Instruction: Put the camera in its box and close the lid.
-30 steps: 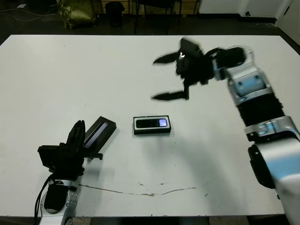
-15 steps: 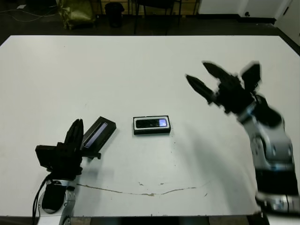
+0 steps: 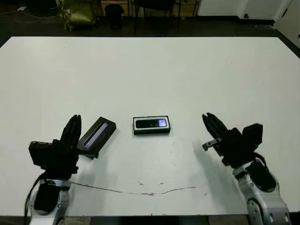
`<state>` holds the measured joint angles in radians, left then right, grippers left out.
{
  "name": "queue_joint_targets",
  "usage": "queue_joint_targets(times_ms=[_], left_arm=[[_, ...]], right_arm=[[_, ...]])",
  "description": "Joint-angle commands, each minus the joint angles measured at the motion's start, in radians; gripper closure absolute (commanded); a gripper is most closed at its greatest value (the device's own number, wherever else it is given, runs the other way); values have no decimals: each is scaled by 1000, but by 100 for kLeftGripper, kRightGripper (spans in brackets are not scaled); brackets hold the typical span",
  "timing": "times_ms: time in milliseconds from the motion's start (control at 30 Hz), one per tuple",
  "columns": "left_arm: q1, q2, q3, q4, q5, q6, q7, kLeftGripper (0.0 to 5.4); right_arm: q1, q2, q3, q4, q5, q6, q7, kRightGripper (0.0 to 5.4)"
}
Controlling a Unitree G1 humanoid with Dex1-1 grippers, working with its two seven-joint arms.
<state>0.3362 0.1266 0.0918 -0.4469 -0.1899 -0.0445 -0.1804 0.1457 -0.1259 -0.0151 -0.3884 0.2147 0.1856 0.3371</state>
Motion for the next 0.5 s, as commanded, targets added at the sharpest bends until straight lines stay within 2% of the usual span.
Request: queue_joint_targets(times_ms=[33, 100, 200, 233, 367, 500], left_arm=[[55, 68, 37, -163, -64, 194, -8, 540], [77, 99, 61, -267, -104, 312, 2, 540], [105, 167, 122, -384, -231, 460, -35, 503], [114, 194, 137, -395, -252, 470, -65, 481], [147, 303, 158, -394, -246, 438, -199, 388], [163, 326, 160, -402, -265, 454, -234, 291]], right_arm=[[24, -3, 14, -5, -23, 19, -33, 538], [24, -3, 17, 3, -16, 8, -32, 538], [21, -5, 18, 15, 1, 0, -20, 540], [20, -6, 19, 18, 2, -4, -17, 540], [15, -10, 23, 46, -1, -48, -2, 540], [13, -10, 27, 69, -1, -79, 5, 540]])
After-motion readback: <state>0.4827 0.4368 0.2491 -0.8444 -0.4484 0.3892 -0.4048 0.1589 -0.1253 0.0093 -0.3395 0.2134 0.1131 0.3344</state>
